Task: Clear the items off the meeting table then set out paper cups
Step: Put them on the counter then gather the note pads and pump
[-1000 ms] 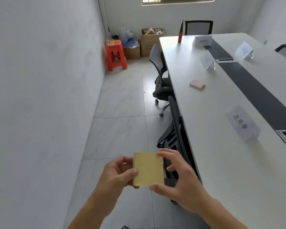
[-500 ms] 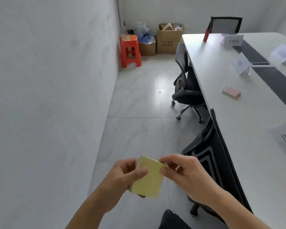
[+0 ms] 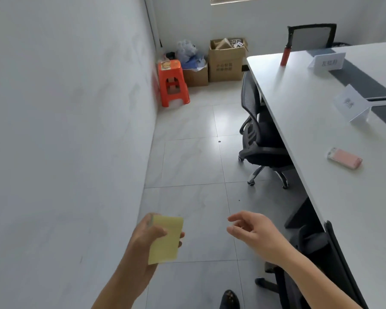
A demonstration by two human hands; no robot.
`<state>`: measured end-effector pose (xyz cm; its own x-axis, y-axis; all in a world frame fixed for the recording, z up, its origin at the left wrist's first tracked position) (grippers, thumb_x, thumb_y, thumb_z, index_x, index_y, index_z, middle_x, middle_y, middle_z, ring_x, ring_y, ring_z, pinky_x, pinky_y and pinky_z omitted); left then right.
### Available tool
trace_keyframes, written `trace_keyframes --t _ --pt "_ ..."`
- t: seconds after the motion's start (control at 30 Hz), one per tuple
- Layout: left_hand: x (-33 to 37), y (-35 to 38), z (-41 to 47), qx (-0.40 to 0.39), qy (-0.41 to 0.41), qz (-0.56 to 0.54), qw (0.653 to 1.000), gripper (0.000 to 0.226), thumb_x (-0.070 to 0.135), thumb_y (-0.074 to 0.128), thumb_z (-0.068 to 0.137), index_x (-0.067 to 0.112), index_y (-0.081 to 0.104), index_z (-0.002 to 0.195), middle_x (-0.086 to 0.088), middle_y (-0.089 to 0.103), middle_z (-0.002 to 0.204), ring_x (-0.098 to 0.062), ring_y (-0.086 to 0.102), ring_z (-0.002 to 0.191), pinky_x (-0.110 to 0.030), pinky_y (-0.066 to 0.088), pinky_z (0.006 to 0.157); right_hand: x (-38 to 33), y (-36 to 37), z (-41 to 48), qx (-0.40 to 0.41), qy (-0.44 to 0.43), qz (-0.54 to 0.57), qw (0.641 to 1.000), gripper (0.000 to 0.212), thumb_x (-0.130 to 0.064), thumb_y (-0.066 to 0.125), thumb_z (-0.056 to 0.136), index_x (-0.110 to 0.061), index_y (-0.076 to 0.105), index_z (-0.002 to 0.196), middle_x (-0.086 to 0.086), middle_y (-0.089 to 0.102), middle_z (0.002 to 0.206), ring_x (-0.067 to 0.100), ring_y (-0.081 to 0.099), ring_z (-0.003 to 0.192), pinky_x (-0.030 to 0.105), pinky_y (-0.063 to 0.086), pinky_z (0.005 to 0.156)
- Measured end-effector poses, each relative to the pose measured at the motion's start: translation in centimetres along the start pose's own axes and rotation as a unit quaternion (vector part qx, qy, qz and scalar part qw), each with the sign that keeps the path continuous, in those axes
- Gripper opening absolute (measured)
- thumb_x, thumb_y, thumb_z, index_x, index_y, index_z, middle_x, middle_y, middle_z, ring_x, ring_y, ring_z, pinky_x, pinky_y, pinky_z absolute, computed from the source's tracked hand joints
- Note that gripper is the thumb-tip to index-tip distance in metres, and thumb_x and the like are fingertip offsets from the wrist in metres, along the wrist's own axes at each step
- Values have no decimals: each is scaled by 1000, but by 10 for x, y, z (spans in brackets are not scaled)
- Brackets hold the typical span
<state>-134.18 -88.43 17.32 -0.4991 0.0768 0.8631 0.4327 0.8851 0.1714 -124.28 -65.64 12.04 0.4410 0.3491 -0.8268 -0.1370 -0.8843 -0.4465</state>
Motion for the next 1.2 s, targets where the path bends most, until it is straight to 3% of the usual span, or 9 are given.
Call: trace_keyframes --t 0.13,0.23,0.43,0.6,0.73,0.9,1.07,1.2 --pt "23 -5 67 32 -4 102 994 56 34 70 53 22 65 107 -20 66 111 -29 67 84 -39 54 74 18 -41 42 -18 48 -30 998 24 -41 65 87 -35 63 111 -8 68 94 5 66 85 22 54 81" --pt "35 -2 124 14 -30 140 990 65 48 70 44 20 70 101 -19 68 108 -29 70 88 -38 52 73 39 -80 69 28 92 -7 995 23 -40 66 87 -34 64 109 -6 69 92 6 67 85 25 55 84" --pt "71 29 259 -65 -51 178 981 70 47 72 41 10 69 101 -19 71 105 -32 72 86 -39 51 71 66 -137 109 177 181 84 964 20 -33 68 88 -29 66 107 -2 72 85 6 66 73 21 49 67" --pt "121 103 357 -159 -42 227 960 68 47 72 40 12 70 98 -21 70 104 -35 70 88 -38 51 71 63 -170 129 261 228 126 929 20 -38 69 85 -36 66 104 -7 74 85 5 68 82 24 50 74" --pt "153 178 408 -239 -25 257 936 38 35 76 65 16 71 98 -22 69 107 -33 70 89 -38 49 71 66 -196 131 306 264 164 900 18 -34 68 87 -35 65 105 -5 72 91 8 68 87 23 50 71" --pt "158 254 449 -281 -25 289 915 57 52 72 43 22 72 92 -18 71 103 -30 71 89 -36 49 70 105 -245 139 348 307 198 863 18 -31 67 88 -30 65 106 -1 71 96 14 69 86 25 49 73" --pt "146 302 473 -276 -53 321 905 54 53 72 43 25 74 90 -15 72 104 -29 72 90 -39 52 76 183 -314 172 372 379 167 830 35 -37 65 88 -21 62 119 2 69 104 19 66 95 33 50 81" --pt "148 329 496 -249 -64 354 899 49 54 72 41 29 75 83 -15 71 105 -27 74 87 -39 52 75 251 -369 212 412 461 54 784 63 -45 61 87 -20 42 142 11 57 131 34 53 119 43 47 93"
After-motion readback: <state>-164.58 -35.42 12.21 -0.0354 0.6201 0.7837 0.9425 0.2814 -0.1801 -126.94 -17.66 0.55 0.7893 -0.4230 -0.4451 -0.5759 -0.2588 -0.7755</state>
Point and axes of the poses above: each hand's wrist, its own z-axis towards the middle knuckle, its own y-axis out of the palm, x = y × z, the point moved 5 cm from there along z, towards the middle knuckle
